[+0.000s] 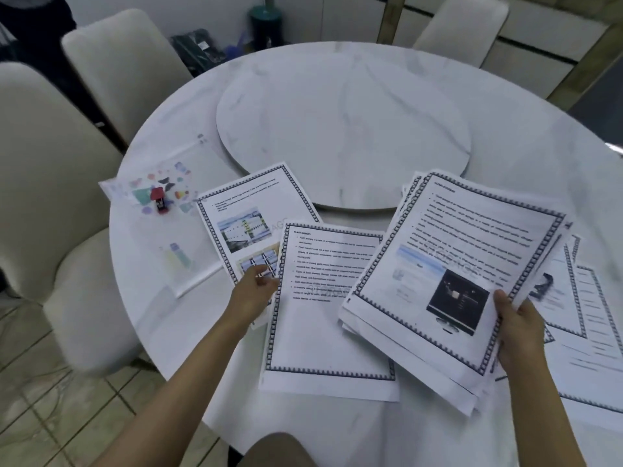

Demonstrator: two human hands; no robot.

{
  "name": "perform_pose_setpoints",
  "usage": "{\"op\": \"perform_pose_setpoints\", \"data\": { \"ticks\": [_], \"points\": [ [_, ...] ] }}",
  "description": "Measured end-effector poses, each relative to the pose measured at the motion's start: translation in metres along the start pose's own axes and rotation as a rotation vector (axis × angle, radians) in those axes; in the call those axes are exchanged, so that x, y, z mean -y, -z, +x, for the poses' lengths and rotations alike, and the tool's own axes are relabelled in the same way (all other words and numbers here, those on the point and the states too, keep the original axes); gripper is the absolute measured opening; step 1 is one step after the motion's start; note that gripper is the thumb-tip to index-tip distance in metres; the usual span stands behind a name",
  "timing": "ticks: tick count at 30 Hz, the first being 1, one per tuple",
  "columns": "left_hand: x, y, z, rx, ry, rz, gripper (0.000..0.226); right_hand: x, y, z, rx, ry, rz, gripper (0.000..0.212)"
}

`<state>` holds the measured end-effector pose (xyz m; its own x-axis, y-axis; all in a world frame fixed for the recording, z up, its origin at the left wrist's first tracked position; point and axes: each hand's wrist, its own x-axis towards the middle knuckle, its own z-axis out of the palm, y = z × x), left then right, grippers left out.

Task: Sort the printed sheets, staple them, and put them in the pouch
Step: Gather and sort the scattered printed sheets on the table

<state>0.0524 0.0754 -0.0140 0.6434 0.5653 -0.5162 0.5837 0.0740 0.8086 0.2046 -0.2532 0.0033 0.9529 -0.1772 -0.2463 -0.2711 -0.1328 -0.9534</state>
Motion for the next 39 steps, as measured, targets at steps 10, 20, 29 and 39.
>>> {"op": "perform_pose_setpoints", "data": {
  "ticks": [10,20,29,39],
  "points": [
    [-0.010,-0.033,0.004,-0.139,-0.016,0.138,0.035,-0.014,0.013,0.011,0.099,-0.021,-0.020,0.023],
    [-0.019,-0.058,-0.003,-0.033,-0.059,0.010,0.028,-0.037,-0.018,0.003,0.309,-0.009,-0.152,0.031],
    [-0.007,-0.067,-0.014,-0.071,-0.091,-0.081,0.032,-0.044,-0.036,-0.009,0.420,-0.034,-0.144,0.032],
    [0.001,-0.059,-0.014,-0.010,-0.096,-0.132,0.028,-0.047,-0.053,-0.035,0.543,-0.039,-0.206,0.013]
  ]
}}
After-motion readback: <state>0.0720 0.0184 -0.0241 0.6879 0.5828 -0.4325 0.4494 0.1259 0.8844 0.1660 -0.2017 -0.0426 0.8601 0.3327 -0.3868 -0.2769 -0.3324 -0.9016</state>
